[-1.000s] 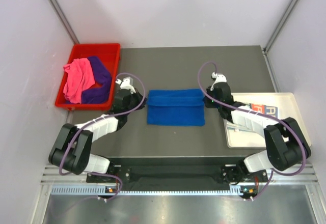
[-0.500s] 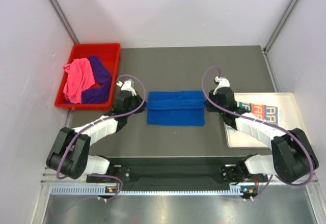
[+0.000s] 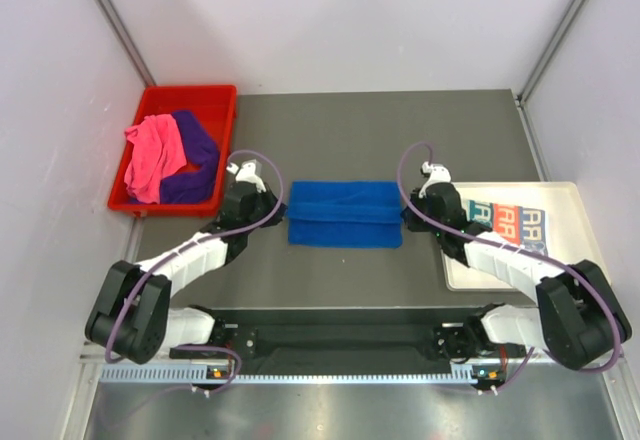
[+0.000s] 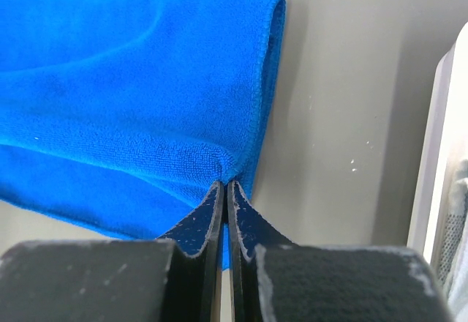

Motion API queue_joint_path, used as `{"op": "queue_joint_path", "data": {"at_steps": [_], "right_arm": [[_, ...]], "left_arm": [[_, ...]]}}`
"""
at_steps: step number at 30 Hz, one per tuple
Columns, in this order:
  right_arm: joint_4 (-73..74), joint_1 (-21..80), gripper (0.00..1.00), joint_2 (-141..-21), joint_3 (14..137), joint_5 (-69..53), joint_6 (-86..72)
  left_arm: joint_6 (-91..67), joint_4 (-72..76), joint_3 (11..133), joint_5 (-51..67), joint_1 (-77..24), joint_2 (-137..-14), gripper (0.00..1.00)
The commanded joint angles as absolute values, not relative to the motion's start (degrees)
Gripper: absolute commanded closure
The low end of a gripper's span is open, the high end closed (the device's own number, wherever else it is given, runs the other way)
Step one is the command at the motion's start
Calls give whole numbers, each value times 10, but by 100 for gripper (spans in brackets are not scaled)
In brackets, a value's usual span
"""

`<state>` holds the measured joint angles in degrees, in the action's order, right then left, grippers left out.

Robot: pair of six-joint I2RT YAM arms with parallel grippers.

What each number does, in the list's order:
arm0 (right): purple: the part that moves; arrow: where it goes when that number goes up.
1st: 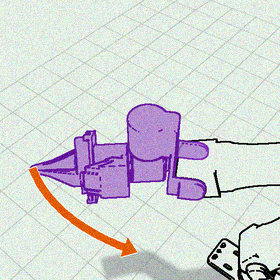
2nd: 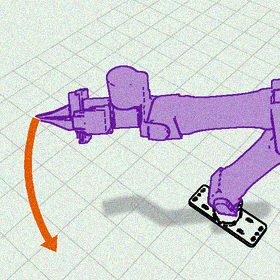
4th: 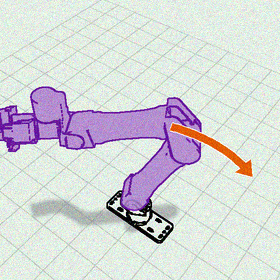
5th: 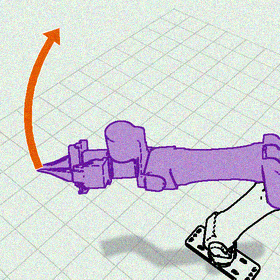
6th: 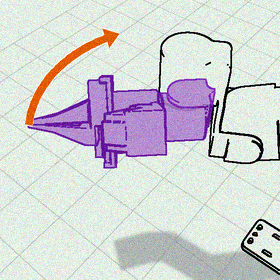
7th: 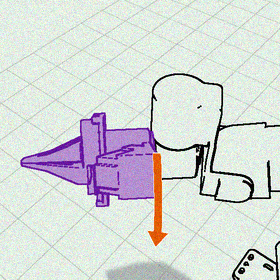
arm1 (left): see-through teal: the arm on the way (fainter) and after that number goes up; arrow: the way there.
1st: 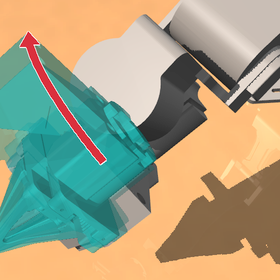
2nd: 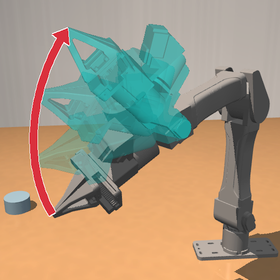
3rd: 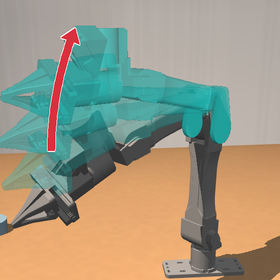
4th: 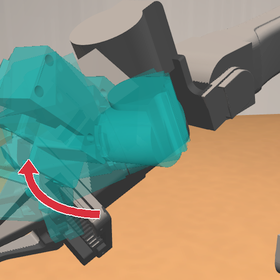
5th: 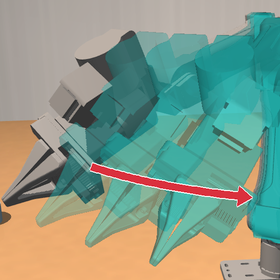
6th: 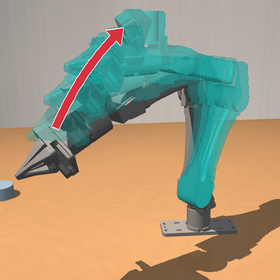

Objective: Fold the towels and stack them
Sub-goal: Fold the towel

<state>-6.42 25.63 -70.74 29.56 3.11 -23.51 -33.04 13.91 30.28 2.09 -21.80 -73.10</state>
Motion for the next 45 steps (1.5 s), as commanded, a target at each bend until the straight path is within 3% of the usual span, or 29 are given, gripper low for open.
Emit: {"op": "queue_joint_path", "data": {"at_steps": [1,16,21,27,29,36,45], "right_arm": [[-83,264,100,-682,284,33,-245],[-91,266,100,-680,248,24,-270],[-98,268,96,-677,236,18,-277],[-71,274,59,-640,231,11,-286],[-39,274,55,-615,236,18,-287],[70,299,55,-576,307,68,-287],[34,333,57,-725,393,79,-297]], "left_arm": [[-326,130,290,18,-218,-713,100],[-331,130,257,31,-231,-718,100],[-330,141,250,46,-244,-733,87],[-327,101,257,26,-253,-707,66],[-330,69,262,18,-253,-685,65],[-331,-29,317,-43,-272,-640,69],[-347,-7,458,-57,-301,-826,76]]}}
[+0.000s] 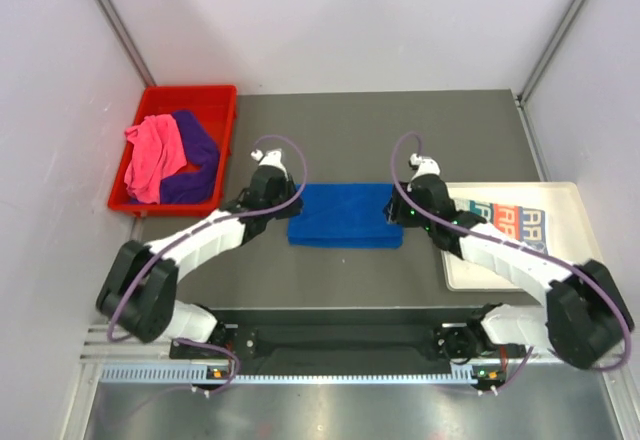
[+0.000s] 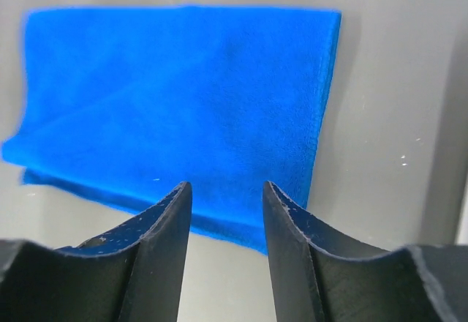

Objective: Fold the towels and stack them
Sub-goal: Fold the towel

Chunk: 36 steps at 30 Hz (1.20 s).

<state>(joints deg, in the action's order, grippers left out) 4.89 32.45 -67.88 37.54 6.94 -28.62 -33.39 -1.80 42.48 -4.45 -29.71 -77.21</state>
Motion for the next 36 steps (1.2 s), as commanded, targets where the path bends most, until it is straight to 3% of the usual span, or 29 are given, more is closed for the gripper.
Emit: {"op": "queue_joint_path", "data": {"at_steps": [1,6,17,27,36], "right_arm": [[23,334,57,-738,391,80,-299],[4,334,64,-779,352,69,-316],[6,334,79,-731,261,67,-338],[32,333,77,-715,286,75,-332],[78,333,75,-687,321,97,-325]], "left_arm": [[-351,-5,468,-57,-302,-842,76],[-360,25,470,-47,-306,-912,77],[-357,10,434,-86,-306,-920,75],[-308,-40,475,-89,-308,-836,69],[-294,-47,445,-51,-335,-817,74]]}}
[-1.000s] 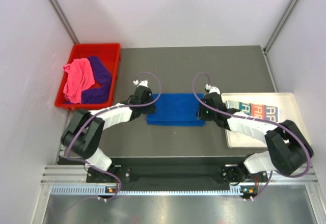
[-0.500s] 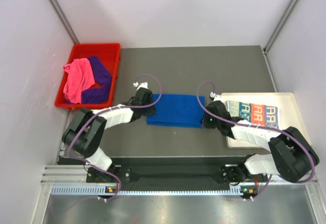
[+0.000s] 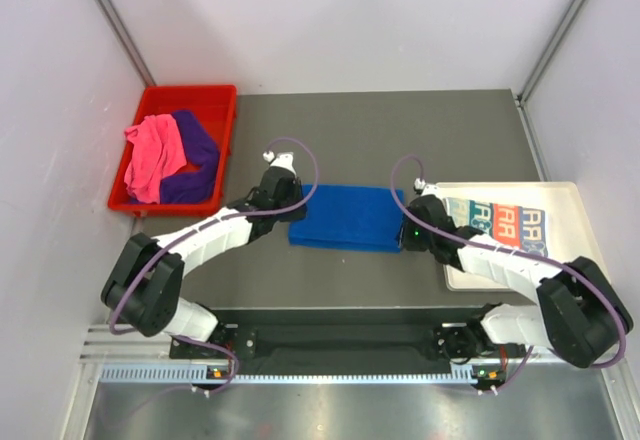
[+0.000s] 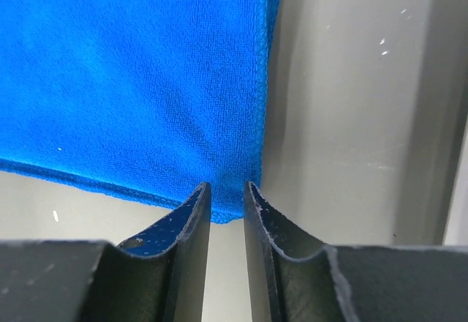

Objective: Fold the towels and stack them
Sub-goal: Fold the towel

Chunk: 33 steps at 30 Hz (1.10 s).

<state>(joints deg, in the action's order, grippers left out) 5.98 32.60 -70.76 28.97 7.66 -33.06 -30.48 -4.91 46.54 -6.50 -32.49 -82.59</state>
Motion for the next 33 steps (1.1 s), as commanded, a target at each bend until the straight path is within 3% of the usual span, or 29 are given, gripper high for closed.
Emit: {"op": "queue_joint_path", "data": {"at_steps": [1,10,19,22,26,29,33], "right_arm": [[80,334,75,-687,323,97,-325],[77,334,75,-686,309,98,-330],[61,337,75,-681,274,89,-343],[48,340,67,-685,264,89,-349],[33,343,65,-696,261,83,-352],[32,356,74,-701,262,83,-356],[33,380,80,-693,259,86,-369]], "left_arm": [[-297,-42,435,-50,-335,-824,75],[-331,-4,345,-47,-341,-838,82],[-336,-35,355,-93,-341,-840,84],[-338,-51,359,-105,-342,-845,85],[-345,-62,362,-119,-341,-849,85],[-362,-92,381,-151,-342,-854,89],[-381,-161,411,-206,-341,-863,91]]}}
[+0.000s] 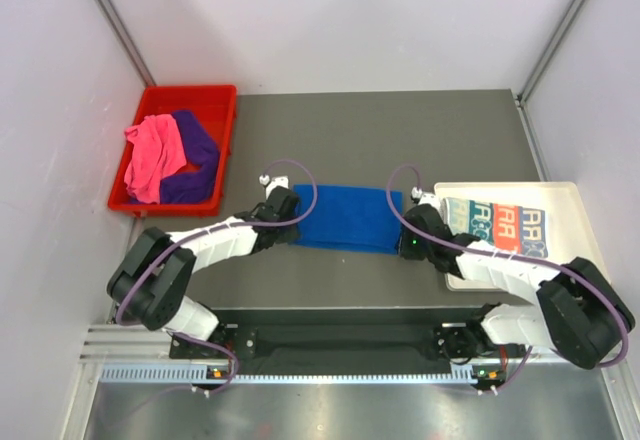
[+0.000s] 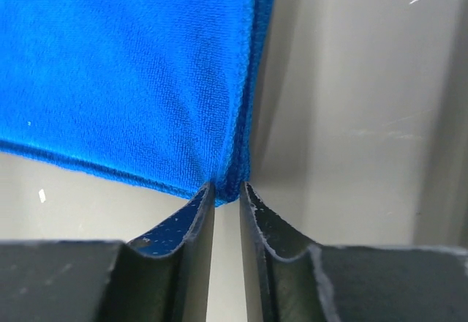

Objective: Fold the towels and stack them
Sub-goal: Fold the towel

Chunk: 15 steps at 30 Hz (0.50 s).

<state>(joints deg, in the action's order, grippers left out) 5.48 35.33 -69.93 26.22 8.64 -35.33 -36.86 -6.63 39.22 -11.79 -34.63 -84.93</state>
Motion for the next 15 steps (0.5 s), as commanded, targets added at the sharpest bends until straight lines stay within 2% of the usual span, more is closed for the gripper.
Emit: {"op": "queue_joint_path", "data": {"at_steps": [1,10,14,15], "right_arm": [[34,385,81,-690,258,86,-373],[52,425,82,-658,257,101,-397],[93,425,73,-610,272,122,-388],[115,425,68,-600,279,125,-384]], "left_arm": [[-381,-168,415,-215,-340,-865,91],[-377,-214,461,-264,-339,-879,89],[-366,-221,482,-259,-341,-860,80],[-360,-228,487,-259,-341,-846,78]]}}
